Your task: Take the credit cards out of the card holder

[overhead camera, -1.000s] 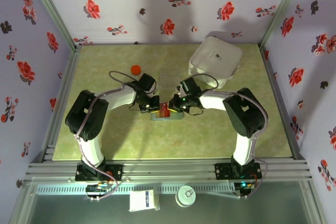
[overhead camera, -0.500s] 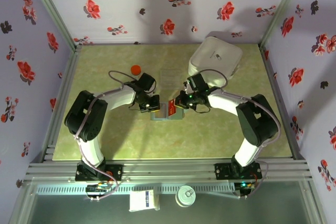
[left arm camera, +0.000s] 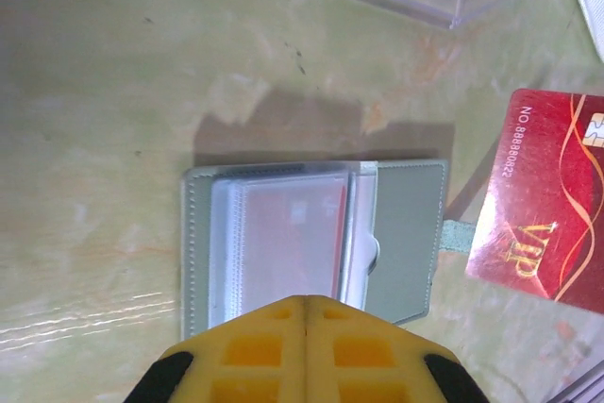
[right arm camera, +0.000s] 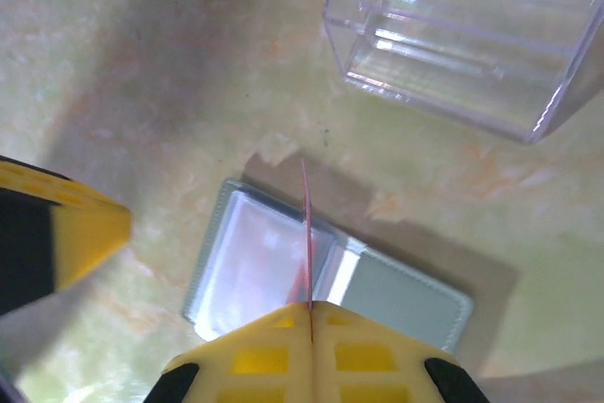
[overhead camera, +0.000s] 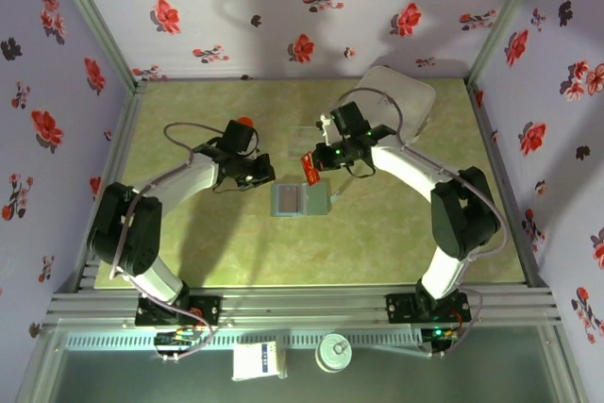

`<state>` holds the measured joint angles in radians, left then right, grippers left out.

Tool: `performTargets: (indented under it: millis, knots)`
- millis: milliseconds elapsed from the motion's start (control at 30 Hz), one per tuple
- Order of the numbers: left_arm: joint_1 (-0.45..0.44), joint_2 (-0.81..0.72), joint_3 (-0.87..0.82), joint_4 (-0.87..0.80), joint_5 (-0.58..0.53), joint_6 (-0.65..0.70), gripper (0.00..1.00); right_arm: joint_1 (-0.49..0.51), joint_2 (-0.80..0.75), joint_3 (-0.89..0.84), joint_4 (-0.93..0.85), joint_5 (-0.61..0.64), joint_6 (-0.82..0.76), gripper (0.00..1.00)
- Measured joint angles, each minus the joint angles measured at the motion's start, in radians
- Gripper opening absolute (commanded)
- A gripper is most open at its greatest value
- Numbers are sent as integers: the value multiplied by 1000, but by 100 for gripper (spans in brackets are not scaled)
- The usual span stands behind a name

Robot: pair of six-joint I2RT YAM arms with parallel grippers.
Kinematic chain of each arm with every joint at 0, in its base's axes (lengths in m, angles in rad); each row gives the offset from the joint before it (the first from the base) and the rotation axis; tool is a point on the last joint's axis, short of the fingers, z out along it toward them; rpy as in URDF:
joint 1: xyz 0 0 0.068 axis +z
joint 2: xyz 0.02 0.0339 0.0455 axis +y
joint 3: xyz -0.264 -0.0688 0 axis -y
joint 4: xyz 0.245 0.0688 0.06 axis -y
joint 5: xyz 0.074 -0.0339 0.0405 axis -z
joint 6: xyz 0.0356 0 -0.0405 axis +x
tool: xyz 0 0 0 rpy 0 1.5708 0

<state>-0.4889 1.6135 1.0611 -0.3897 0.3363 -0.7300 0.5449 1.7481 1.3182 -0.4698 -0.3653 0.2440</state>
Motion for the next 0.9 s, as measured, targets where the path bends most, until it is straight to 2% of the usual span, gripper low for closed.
performTargets:
  millis: [167, 533, 733, 900]
  knots:
    - [42, -28, -19, 0, 5, -1, 0, -2, 79, 135, -134, 49, -247, 0]
    - [127, -82, -71, 0, 41, -1, 0, -2, 268, 465, -415, 56, -838, 0]
    - [150, -87, -77, 0, 58, 0, 0, -16, 392, 668, -519, 47, -998, 0]
    - [170, -95, -83, -2, 61, 0, 0, -34, 505, 859, -593, 38, -1067, 0]
